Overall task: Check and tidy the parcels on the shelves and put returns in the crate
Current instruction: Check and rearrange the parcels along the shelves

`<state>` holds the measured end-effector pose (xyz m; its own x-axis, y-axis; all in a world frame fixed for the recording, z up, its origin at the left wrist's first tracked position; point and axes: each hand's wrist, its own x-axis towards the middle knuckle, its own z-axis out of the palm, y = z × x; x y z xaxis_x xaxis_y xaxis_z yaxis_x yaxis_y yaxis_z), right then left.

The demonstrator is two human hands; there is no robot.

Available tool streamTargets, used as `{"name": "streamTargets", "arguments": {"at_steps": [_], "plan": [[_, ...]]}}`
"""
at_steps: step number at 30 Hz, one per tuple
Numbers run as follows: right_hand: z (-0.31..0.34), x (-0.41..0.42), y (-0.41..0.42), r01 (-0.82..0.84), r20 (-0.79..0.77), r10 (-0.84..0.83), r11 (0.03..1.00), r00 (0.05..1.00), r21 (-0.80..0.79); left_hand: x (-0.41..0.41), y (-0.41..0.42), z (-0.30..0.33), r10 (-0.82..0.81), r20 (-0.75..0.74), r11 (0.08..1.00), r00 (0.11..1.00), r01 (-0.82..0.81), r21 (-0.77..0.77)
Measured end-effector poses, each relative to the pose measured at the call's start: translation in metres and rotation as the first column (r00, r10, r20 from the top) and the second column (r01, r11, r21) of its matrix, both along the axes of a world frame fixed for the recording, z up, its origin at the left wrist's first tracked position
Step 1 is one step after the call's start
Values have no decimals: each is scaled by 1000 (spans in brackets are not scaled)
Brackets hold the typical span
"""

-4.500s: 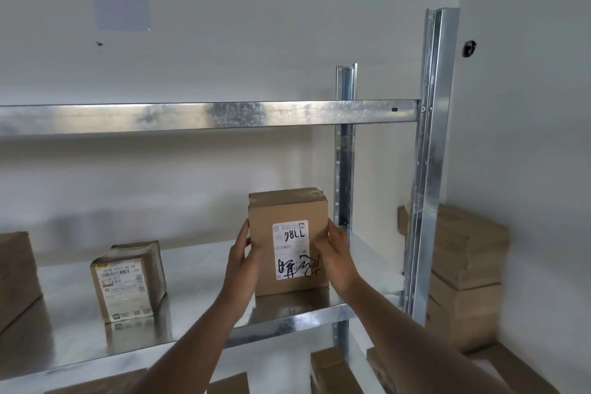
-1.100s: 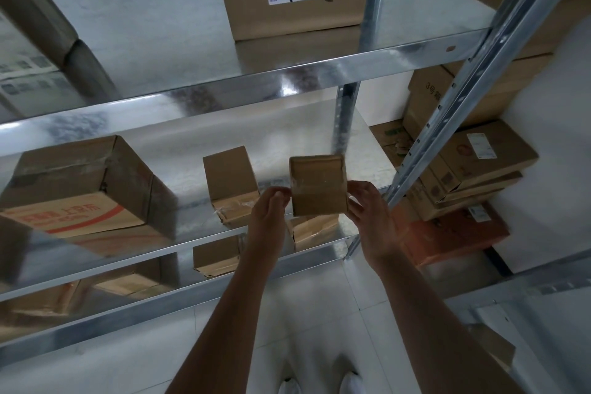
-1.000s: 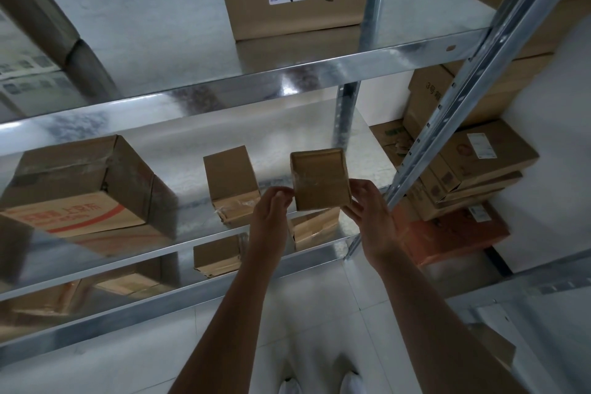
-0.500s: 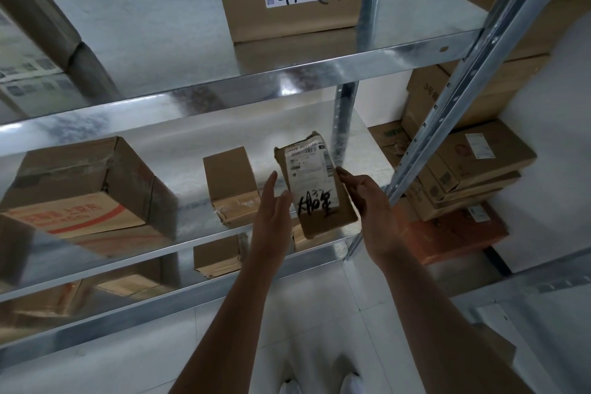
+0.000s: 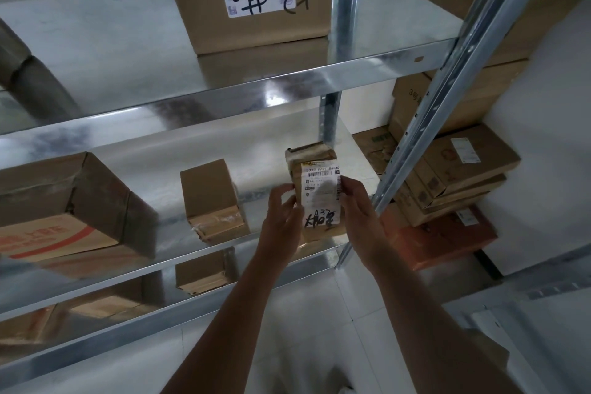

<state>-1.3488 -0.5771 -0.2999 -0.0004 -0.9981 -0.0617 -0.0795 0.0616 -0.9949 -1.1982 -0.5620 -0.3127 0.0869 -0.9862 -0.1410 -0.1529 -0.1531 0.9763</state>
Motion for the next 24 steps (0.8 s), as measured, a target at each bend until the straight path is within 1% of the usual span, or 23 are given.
{"name": "streamTargets", "arguments": {"at_steps": [3,6,9,13,18,22,24], "plan": [[-5,-8,-27,55,-144,-61,997,988,-47,-12,-19,-5,-6,-17,999,1000,7,41],[-34,-23,-56,-1,-280,8,1000,960,25,-26,-39,-8,-6,-49,995,999,10,97],[-11,-26,-54,-28,-349,56,996,935,85,-39,-62,-15,7,-51,993,999,-1,118],[-9,-36,-58,-44,-306,111,975,945,218,-52,-85,-20,12,-88,985,996,3,173],[-8,-35,-67,-61,-273,121,974,954,219,-60,-97,-15,28,-48,981,998,-19,194],[-2,-30,-71,-85,-324,156,971,933,224,-58,-97,-14,59,-28,966,998,-50,252],[-2,-29,-70,-97,-352,182,964,918,247,-58,-94,-6,49,-17,960,999,-42,278]]}}
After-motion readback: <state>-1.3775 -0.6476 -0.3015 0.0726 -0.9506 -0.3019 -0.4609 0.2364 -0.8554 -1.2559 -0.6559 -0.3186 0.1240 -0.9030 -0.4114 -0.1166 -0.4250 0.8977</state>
